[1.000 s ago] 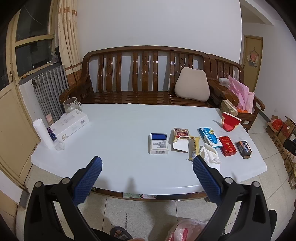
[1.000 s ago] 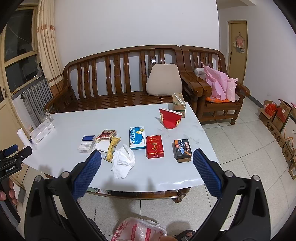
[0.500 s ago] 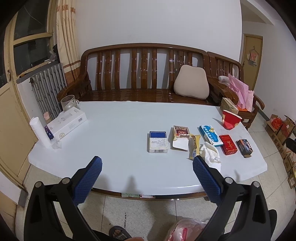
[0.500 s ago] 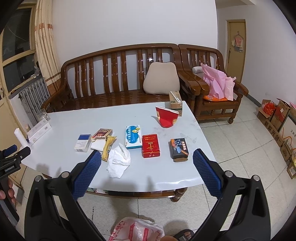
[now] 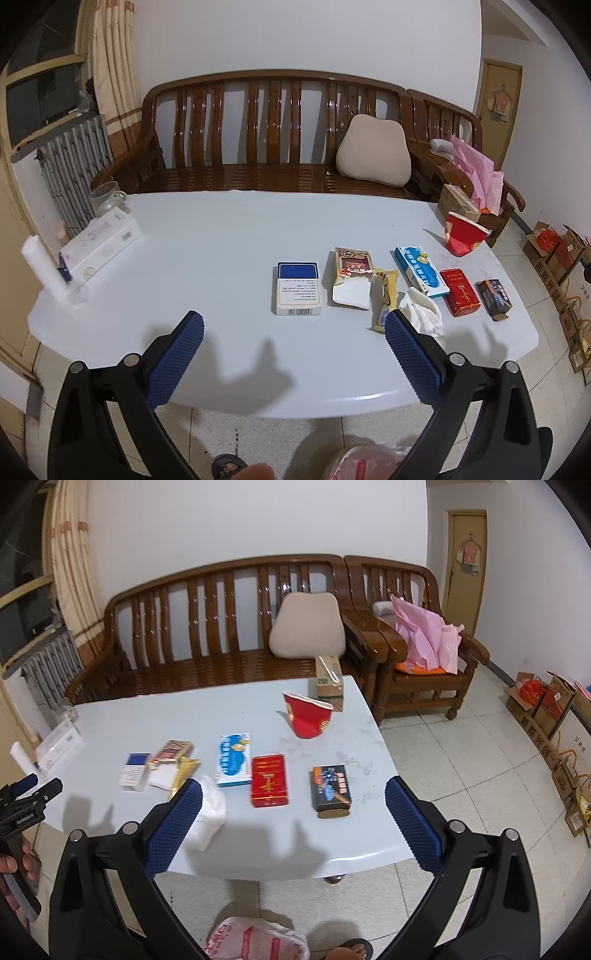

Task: Collect trash
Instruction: 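Grasp the blue-and-white pack with left tool while right tool grasps the dark firecracker box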

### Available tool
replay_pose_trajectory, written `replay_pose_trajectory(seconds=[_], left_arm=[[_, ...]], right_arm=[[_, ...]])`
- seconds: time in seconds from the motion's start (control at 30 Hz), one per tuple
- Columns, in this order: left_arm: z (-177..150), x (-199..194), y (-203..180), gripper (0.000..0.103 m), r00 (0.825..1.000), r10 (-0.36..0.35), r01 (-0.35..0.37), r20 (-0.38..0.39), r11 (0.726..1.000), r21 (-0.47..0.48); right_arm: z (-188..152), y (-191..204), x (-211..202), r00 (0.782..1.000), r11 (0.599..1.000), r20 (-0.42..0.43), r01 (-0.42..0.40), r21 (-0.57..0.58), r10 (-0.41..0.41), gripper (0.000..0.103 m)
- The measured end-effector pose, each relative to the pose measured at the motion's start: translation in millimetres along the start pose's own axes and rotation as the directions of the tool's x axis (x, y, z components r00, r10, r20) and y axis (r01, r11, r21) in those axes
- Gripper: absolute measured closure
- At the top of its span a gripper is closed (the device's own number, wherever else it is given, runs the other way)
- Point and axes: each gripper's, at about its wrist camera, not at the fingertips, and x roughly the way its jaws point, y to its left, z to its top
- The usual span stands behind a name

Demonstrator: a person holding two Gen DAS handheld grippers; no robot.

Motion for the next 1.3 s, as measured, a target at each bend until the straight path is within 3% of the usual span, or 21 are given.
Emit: replay_pose_trajectory(seconds=[0.33, 0.7, 1.1, 1.3], left_arm=[[10.3, 84.9, -7.0, 0.007, 0.998, -0.007, 0.008, -0.062, 1.0, 0.013], [-1.1, 163.5, -5.0, 0.007, 0.985, 0.031, -0.027, -0.171, 0.999, 0.021], [-5.1, 204.7, 1.1, 0.007, 0.974, 0.048, -0.046, -0.22, 0.999, 0.015], [-5.3, 213.4, 3.2, 0.01, 0.974, 0.049, -0.047, -0.222, 0.999, 0.013]], right_arm=[[1.7, -25.8, 91.6, 0.989, 0.997, -0.133, 0.068, -0.033, -0.072, 0.006], [-18.1, -47.5, 167.2, 0.969, 0.998, -0.241, 0.06, -0.017, -0.062, 0.006], [-36.2, -53.2, 230.7, 0.932, 0.997, -0.355, 0.068, -0.046, -0.08, 0.006], [-40.6, -57.9, 250.3, 0.917, 0.999, -0.395, 0.044, -0.019, -0.048, 0.006]])
